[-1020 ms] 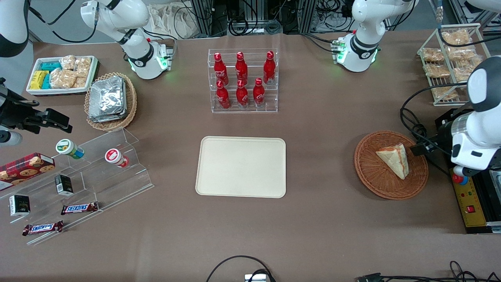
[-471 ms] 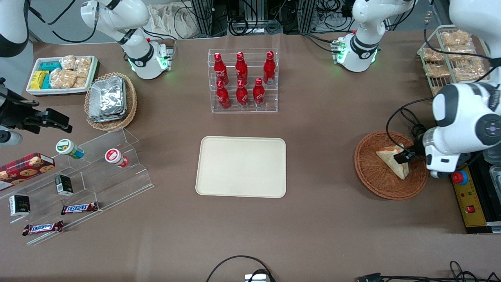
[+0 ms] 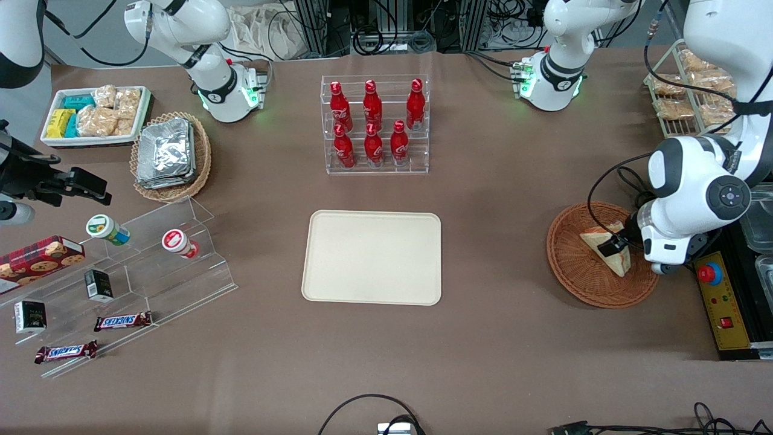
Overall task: Place sandwich from basket to tray
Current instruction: 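Lower the left gripper over the sandwich in the wicker basket, then close the left gripper on the wrapped sandwich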
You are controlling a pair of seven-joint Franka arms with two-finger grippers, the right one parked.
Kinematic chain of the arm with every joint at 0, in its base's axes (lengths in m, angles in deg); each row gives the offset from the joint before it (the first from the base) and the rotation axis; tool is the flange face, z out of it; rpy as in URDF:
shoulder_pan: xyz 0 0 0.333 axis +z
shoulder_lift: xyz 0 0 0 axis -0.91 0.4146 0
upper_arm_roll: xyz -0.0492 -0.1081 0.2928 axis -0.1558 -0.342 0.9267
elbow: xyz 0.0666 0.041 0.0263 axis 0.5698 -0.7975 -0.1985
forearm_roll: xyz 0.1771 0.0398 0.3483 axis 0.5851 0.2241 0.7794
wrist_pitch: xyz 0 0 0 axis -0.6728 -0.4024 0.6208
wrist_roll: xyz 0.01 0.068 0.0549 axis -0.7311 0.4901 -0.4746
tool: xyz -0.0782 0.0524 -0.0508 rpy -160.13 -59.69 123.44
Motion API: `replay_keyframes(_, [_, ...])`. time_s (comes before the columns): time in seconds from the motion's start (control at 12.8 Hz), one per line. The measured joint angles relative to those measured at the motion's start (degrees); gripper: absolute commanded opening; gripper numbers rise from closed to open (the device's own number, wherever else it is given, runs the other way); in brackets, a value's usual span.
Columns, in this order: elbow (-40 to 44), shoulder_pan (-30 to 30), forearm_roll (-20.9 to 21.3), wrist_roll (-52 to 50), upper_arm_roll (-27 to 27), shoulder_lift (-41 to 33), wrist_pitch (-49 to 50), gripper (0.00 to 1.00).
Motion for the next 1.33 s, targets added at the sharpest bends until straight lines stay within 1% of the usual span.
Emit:
replay_keyframes(0.31, [-4.3, 0.1, 0.7, 0.0, 1.5, 1.5, -7.6, 1.00])
replay_keyframes(0.39, [-5.0, 0.1, 0.7, 0.0, 1.5, 1.8, -8.6, 0.96])
replay_keyframes(0.47, [-5.3, 0.1, 0.7, 0.0, 1.5, 1.9, -8.9, 0.85])
replay_keyframes(0.55, [-5.3, 0.1, 0.7, 0.0, 1.5, 1.9, -8.9, 0.63])
replay_keyframes(0.71, [-5.3, 0.1, 0.7, 0.0, 1.5, 1.9, -8.9, 0.13])
replay_keyframes(0.78, [-5.3, 0.1, 0.7, 0.0, 1.5, 1.9, -8.9, 0.00])
replay_keyframes(1.18, [-4.7, 0.1, 0.8, 0.1, 1.5, 0.0, -8.9, 0.00])
replay_keyframes(1.33, [-3.3, 0.1, 0.8, 0.9, 1.4, -1.5, -6.9, 0.00])
